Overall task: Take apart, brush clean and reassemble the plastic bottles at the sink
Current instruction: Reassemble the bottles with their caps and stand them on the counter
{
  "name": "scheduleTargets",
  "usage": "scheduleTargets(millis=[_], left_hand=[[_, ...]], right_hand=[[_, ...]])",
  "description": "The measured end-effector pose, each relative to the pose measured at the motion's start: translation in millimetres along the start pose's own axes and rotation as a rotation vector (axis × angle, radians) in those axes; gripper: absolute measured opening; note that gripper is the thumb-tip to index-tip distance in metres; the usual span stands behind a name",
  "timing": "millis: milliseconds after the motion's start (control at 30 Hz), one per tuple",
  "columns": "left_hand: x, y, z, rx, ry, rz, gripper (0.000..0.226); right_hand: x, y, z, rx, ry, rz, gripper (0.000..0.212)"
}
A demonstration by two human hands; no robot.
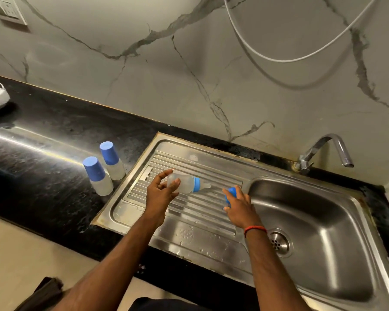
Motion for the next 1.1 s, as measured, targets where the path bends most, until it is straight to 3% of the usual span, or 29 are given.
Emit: scheduleTargets(millis=[267,400,500,567,700,933,1100], left_hand=[[-7,1,-7,-0.046,0.033,0.029,0.044],[-5,2,-10,-0.065,0.037,0.062,0.039],[-4,1,-13,-0.106,0.052,0.135,0.040],[-1,1,-14,-0.130,0.043,0.168,0.042],[8,3,-12,-0.158,-0.002,0.189,0.038],[21,6,-11,-0.140,-0.054,0.138,0.057],[22,10,-15,-0.110,-0.071,0.093,0.058]], right_hand=[[-6,-1,-1,-0.062,0.243,-0.080,0.041],[-31,-9,-5,-0.053,0.326,-0.558,0.043],[-55,-23,-1,-0.147,0.272,-0.940,0.041],[-68,-35,2,-0.214,0.224,-1.045,0.041],[-70,-56,4,-0.311,0.183,-1.001,0.043],[-65,-61,6,-0.278,0.165,-1.081,0.042],[-69,-65,5,-0.281,0.168,-1.056,0.044]])
Point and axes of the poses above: each hand's wrist, its own z-axis away from the middle knuckle, its own x-axis out of the palm, y = z × x, the point moved 5 cm from there along -z, towards the middle knuckle
